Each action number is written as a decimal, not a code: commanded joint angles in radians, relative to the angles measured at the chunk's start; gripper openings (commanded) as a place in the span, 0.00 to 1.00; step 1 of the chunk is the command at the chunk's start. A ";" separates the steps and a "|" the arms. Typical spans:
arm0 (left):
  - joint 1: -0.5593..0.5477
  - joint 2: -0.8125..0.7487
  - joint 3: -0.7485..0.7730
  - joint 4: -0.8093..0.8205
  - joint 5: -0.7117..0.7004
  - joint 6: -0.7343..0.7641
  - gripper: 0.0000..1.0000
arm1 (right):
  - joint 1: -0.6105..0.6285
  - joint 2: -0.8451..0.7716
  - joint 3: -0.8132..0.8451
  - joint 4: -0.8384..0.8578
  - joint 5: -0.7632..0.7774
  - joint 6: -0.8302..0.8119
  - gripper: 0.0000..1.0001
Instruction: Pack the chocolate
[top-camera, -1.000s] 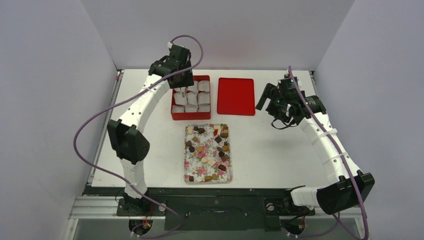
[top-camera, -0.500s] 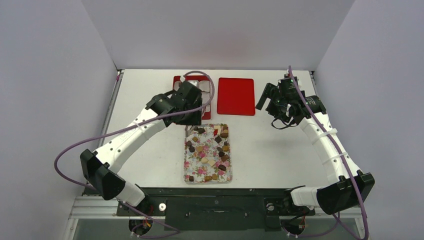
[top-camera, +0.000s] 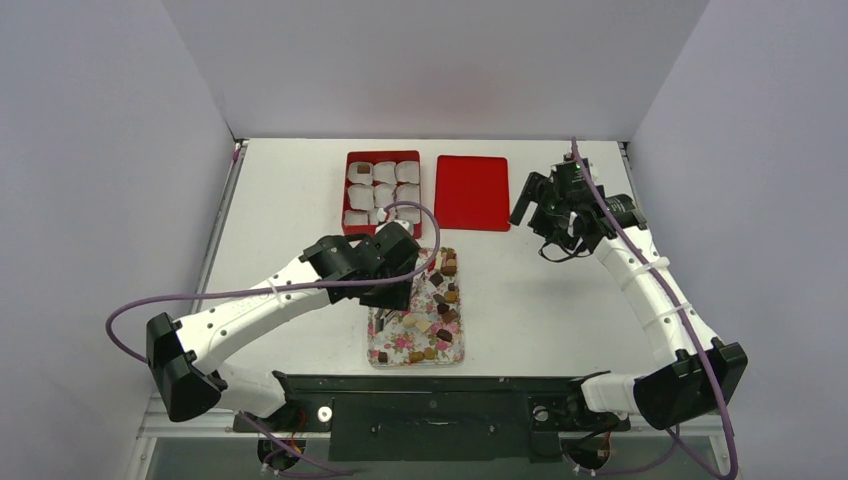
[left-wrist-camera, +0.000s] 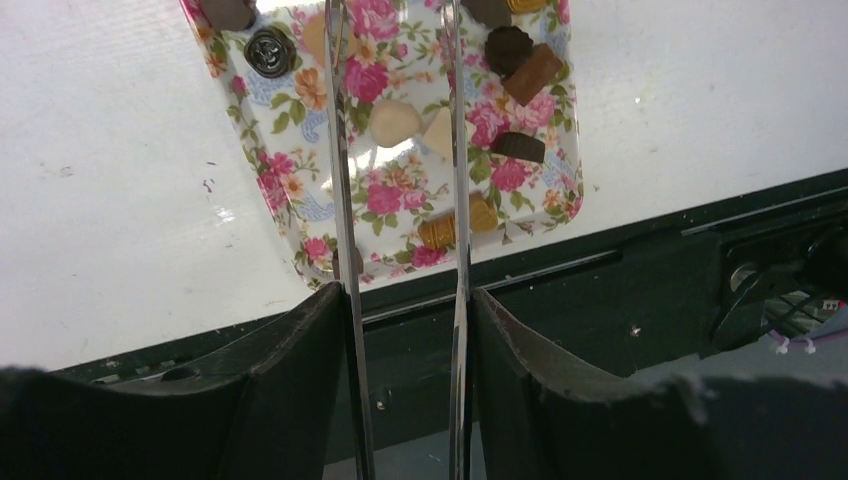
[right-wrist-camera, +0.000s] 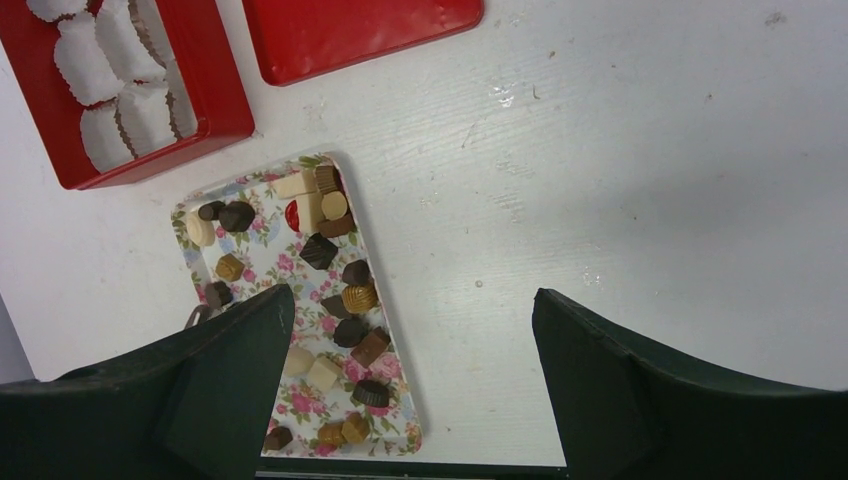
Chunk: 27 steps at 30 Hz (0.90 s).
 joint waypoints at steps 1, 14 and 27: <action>-0.045 -0.047 -0.005 -0.015 0.046 -0.034 0.44 | 0.014 -0.039 -0.009 0.028 0.025 0.008 0.84; -0.122 0.002 -0.016 -0.020 0.075 -0.011 0.43 | 0.027 -0.070 -0.046 0.031 0.061 0.026 0.84; -0.159 0.033 -0.062 -0.003 0.093 0.013 0.43 | 0.030 -0.081 -0.061 0.032 0.066 0.035 0.84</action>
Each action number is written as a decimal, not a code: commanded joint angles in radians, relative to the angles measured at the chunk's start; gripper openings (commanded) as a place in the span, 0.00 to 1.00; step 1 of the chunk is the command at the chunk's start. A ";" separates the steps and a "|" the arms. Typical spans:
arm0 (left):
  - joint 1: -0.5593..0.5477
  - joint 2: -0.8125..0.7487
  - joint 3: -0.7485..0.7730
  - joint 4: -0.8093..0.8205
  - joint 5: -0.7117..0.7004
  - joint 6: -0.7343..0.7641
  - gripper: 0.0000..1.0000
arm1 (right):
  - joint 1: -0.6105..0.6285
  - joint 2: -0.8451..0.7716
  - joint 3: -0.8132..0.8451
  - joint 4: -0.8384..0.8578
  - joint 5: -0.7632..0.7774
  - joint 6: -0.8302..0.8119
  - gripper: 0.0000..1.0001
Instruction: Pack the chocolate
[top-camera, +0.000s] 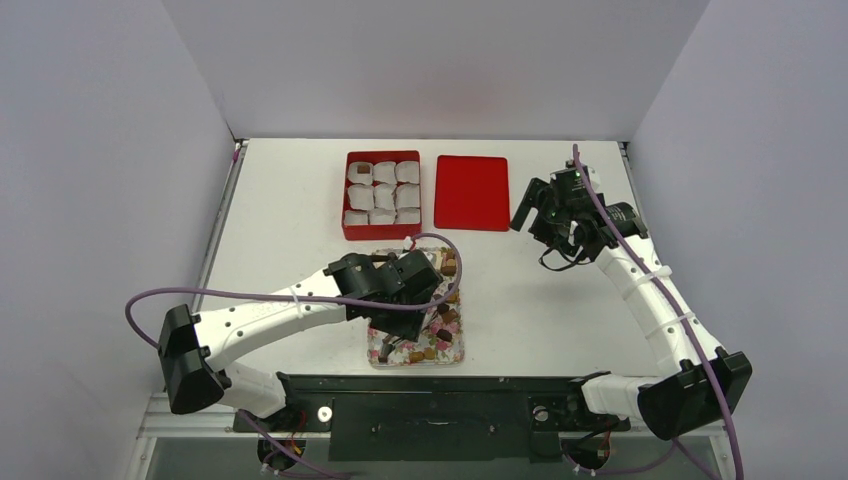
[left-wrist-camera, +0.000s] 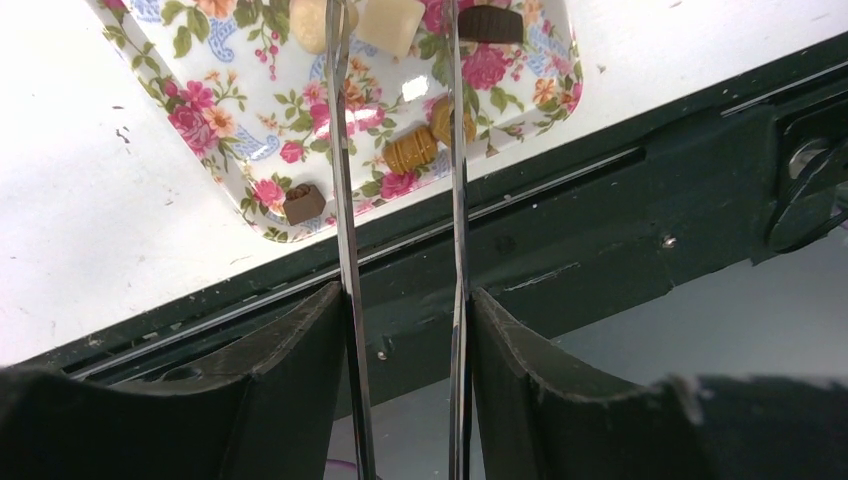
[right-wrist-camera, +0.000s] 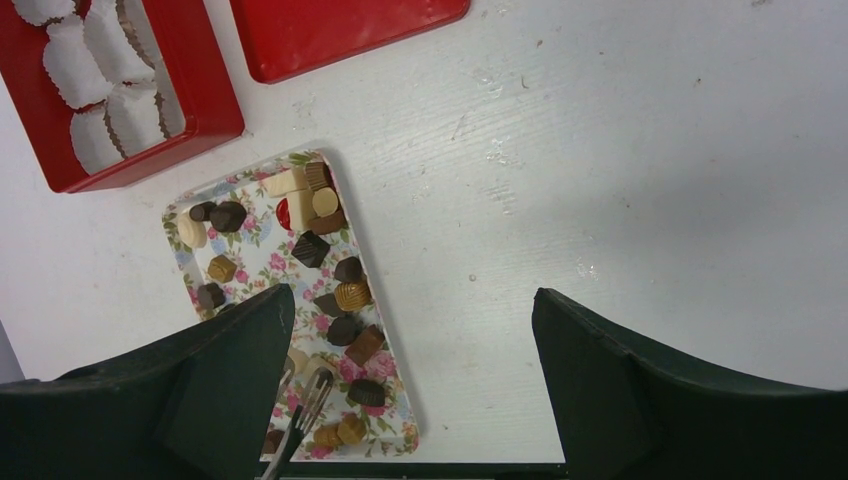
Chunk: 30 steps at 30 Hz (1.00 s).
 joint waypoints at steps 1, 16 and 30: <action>-0.013 0.001 -0.023 0.019 0.015 0.010 0.43 | 0.010 -0.039 -0.008 0.025 0.033 0.008 0.84; -0.032 0.022 -0.024 0.013 0.013 0.030 0.40 | 0.011 -0.067 -0.040 0.032 0.036 0.017 0.84; -0.034 0.065 0.009 -0.017 -0.029 0.041 0.34 | 0.011 -0.071 -0.051 0.038 0.036 0.016 0.84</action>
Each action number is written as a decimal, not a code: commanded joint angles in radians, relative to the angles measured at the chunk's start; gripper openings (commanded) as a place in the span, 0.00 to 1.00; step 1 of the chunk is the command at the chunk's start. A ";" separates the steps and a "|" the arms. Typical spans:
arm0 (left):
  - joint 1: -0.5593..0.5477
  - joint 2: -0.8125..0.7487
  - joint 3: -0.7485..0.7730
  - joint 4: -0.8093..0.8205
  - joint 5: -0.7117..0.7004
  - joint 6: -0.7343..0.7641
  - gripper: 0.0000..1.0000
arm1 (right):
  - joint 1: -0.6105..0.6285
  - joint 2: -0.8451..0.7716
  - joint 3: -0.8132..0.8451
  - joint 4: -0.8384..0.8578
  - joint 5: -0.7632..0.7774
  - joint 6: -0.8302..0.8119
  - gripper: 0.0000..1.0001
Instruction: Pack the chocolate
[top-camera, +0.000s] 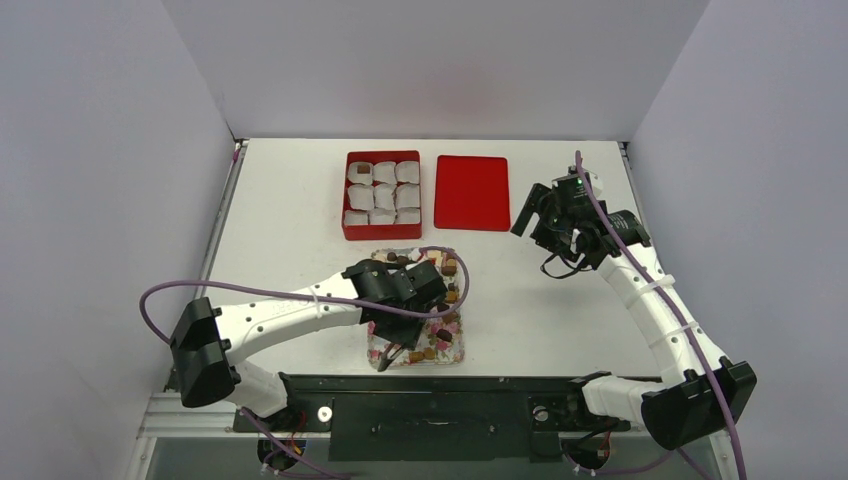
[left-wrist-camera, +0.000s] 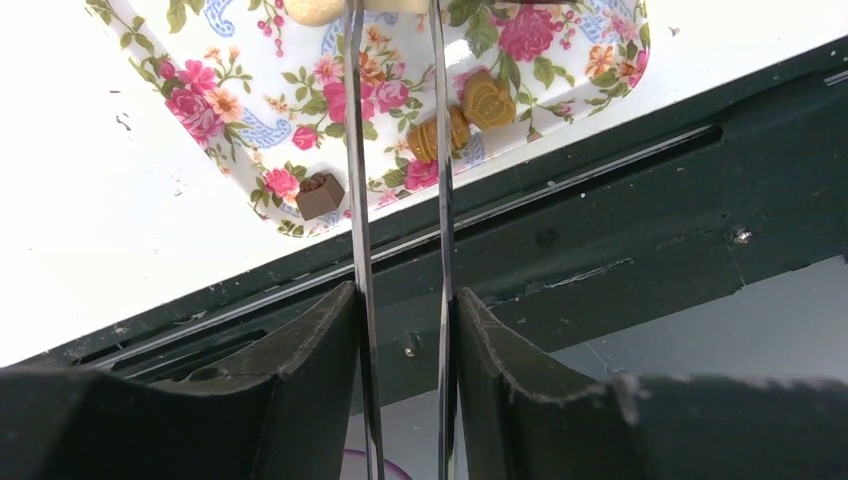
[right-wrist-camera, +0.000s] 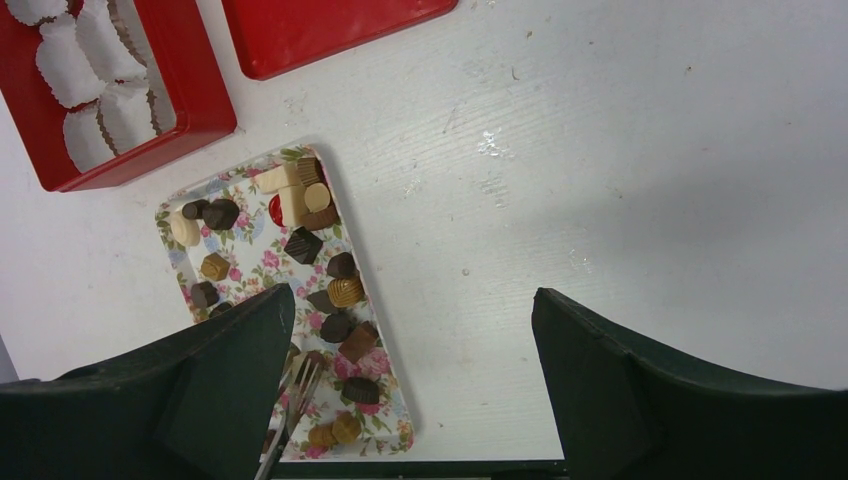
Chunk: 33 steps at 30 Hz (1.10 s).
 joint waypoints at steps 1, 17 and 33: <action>-0.005 0.011 0.065 -0.019 -0.031 0.013 0.33 | 0.006 -0.027 -0.004 0.031 0.022 0.004 0.84; 0.109 0.007 0.314 -0.098 -0.103 0.056 0.28 | 0.004 -0.012 0.025 0.030 0.021 0.001 0.84; 0.469 0.283 0.626 0.126 -0.202 0.185 0.29 | 0.004 0.048 0.118 0.009 0.004 -0.014 0.84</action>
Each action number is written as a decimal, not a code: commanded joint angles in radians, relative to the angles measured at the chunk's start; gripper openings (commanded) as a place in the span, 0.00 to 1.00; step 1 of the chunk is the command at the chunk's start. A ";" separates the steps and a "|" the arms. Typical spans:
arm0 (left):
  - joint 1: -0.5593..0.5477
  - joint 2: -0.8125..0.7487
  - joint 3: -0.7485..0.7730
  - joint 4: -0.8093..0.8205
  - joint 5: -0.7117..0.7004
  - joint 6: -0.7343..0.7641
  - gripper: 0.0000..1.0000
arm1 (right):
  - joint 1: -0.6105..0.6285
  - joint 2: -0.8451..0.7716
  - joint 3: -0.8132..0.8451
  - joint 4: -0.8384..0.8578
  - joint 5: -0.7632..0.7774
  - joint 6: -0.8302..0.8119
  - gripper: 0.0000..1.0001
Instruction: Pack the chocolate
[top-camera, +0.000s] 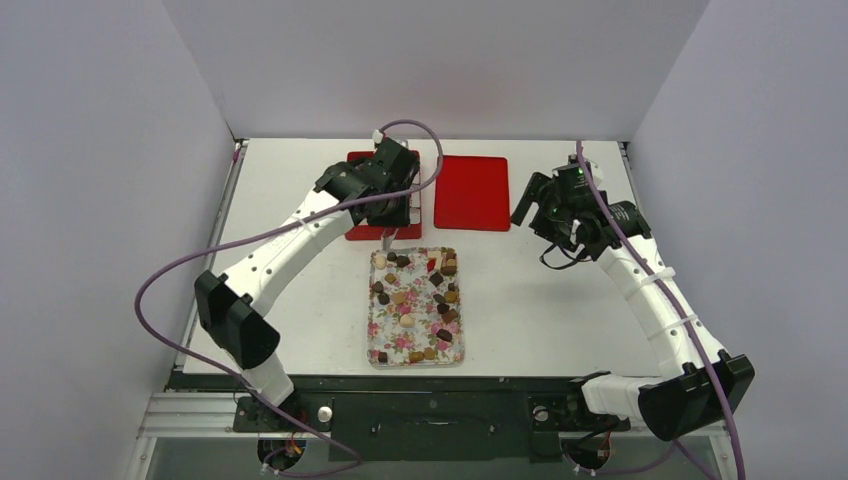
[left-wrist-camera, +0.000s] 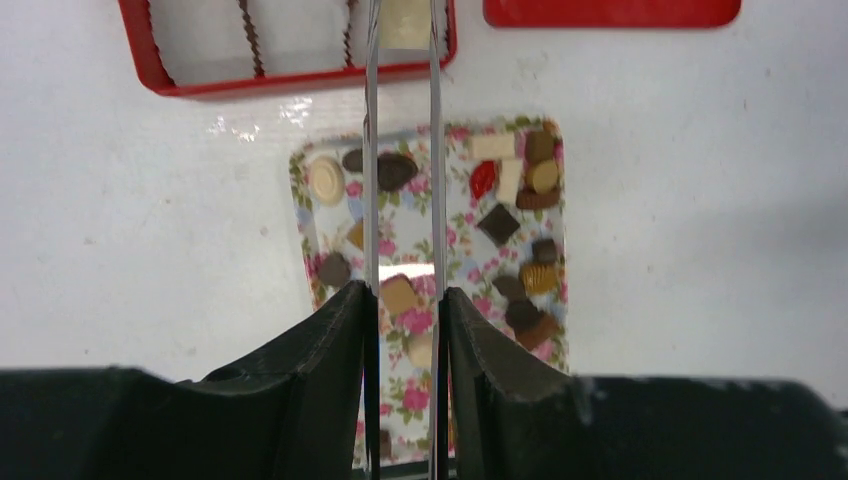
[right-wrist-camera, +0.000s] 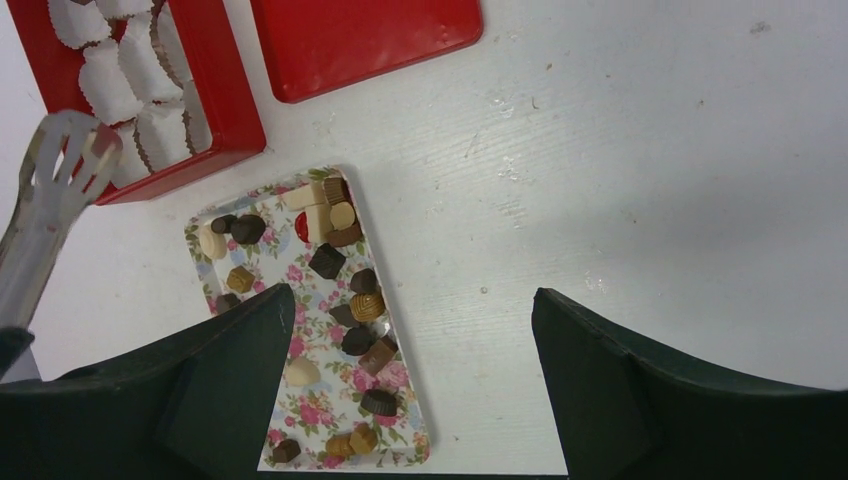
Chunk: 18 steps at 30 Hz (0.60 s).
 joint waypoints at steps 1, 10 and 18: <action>0.078 0.102 0.112 0.128 -0.055 0.038 0.29 | 0.004 0.011 0.044 0.009 0.004 -0.011 0.84; 0.190 0.312 0.292 0.179 -0.080 0.049 0.29 | 0.004 0.036 0.053 -0.001 -0.005 -0.021 0.84; 0.253 0.490 0.465 0.175 -0.055 0.054 0.29 | 0.006 0.066 0.077 -0.019 -0.011 -0.034 0.84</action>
